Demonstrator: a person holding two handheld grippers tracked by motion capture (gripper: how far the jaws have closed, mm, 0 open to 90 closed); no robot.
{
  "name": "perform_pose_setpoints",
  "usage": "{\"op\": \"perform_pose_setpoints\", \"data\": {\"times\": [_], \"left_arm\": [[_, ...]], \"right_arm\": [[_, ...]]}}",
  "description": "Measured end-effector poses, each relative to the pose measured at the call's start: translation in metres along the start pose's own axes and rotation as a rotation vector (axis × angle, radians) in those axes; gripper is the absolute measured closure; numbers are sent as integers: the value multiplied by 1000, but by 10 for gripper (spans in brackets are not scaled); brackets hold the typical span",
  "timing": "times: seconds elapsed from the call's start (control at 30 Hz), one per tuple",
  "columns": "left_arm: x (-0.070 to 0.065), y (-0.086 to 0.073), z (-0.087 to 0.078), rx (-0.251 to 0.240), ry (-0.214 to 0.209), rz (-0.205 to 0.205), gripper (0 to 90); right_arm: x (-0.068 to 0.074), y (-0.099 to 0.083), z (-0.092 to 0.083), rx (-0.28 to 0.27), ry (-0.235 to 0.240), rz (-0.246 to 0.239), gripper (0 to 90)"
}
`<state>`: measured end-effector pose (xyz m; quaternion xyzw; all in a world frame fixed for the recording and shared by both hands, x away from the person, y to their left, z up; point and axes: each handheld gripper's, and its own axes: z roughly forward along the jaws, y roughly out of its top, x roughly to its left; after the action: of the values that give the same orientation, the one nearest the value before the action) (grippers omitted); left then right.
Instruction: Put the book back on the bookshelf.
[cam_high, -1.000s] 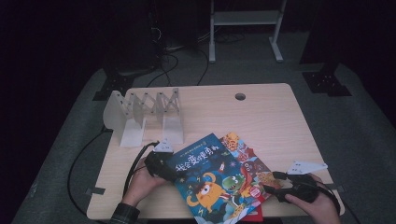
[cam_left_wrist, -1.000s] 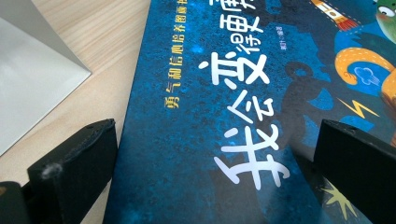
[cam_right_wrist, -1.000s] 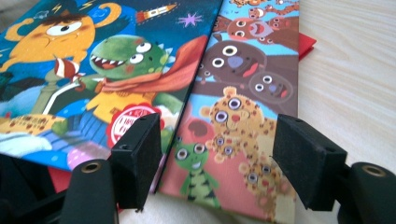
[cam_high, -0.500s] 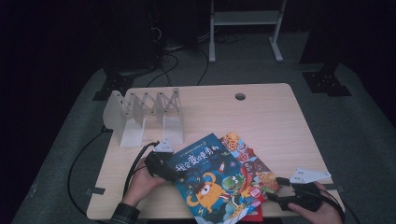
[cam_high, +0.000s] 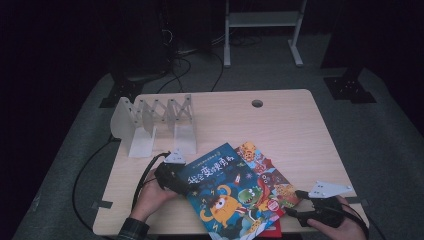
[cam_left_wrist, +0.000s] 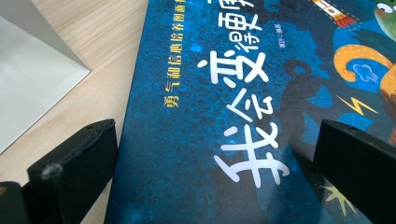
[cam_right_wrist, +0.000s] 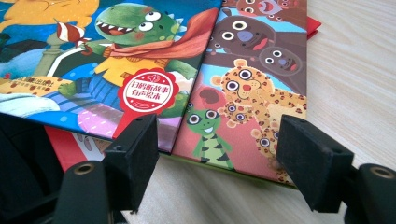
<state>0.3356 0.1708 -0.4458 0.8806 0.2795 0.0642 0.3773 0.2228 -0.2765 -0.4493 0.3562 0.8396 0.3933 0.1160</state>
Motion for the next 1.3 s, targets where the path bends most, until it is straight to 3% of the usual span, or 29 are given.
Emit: {"op": "perform_pose_setpoints", "data": {"times": [0.47,0.77,1.3], "left_arm": [[-2,0,0,9,-26,5,0],[-4,-1,1,9,-51,0,0],[-5,-1,-1,22,-57,7,0]], "right_arm": [[-12,4,4,-2,-21,12,277],[-31,14,12,1,-39,28,281],[-60,35,33,4,-71,50,287]]}}
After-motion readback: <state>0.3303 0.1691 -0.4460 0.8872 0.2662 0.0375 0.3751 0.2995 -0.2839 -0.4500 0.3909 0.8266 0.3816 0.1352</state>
